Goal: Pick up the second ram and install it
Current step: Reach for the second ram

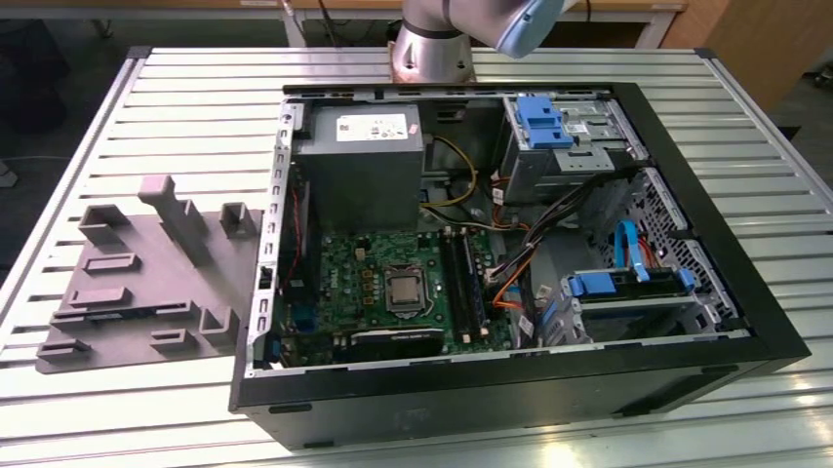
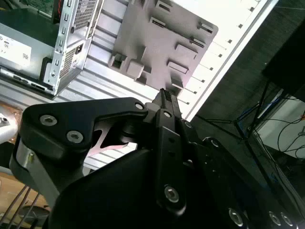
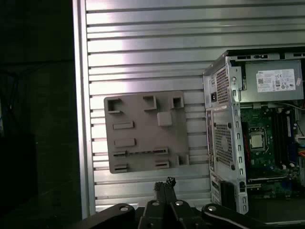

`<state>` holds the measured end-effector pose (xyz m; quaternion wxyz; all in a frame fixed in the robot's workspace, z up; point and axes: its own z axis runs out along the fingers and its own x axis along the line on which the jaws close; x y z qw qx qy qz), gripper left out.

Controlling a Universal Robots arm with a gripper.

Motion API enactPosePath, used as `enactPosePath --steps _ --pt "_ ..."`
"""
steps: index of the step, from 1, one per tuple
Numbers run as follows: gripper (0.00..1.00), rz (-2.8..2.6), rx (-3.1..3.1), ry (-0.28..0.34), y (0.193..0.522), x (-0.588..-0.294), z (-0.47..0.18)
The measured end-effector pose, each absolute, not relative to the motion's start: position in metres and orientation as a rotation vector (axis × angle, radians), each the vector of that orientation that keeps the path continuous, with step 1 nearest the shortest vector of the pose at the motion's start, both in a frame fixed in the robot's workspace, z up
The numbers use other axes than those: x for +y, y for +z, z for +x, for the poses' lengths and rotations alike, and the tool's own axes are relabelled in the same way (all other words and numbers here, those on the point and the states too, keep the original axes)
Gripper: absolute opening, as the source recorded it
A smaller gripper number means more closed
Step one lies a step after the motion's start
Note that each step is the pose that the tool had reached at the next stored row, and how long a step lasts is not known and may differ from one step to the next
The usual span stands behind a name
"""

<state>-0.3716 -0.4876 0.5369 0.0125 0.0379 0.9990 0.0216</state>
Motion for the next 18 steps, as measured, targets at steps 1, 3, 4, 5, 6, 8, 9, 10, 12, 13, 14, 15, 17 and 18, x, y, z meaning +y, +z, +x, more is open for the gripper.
enactPosePath --steps 1,3,4,5,6,8,9,10,12,13,14,15,17,18 --pt "0.11 0.118 3.113 0.068 0.5353 -0.4875 -0.3715" --pt "0.11 0.118 3.113 0.068 0.5315 -0.4876 -0.3717" --pt "0.11 0.118 3.113 0.068 0.5306 -0.4876 -0.3717" --pt "0.11 0.118 3.113 0.067 0.5307 -0.4876 -0.3717" --pt "0.11 0.118 3.113 0.067 0.5307 -0.4876 -0.3717" --pt "0.11 0.118 3.113 0.068 0.5305 -0.4876 -0.3717" --pt "0.11 0.118 3.113 0.067 0.5306 -0.4875 -0.3717" --pt "0.11 0.118 3.113 0.067 0.5305 -0.4876 -0.3717" --pt "0.11 0.118 3.113 0.067 0.5300 -0.4876 -0.3717" --pt "0.11 0.118 3.113 0.067 0.5299 -0.4875 -0.3717" --pt "0.11 0.118 3.113 0.068 0.5297 -0.4875 -0.3717" --pt "0.11 0.118 3.113 0.068 0.5294 -0.4875 -0.3717" --pt "0.11 0.118 3.113 0.067 0.5284 -0.4875 -0.3717" --pt "0.11 0.118 3.113 0.067 0.5278 -0.4875 -0.3717"
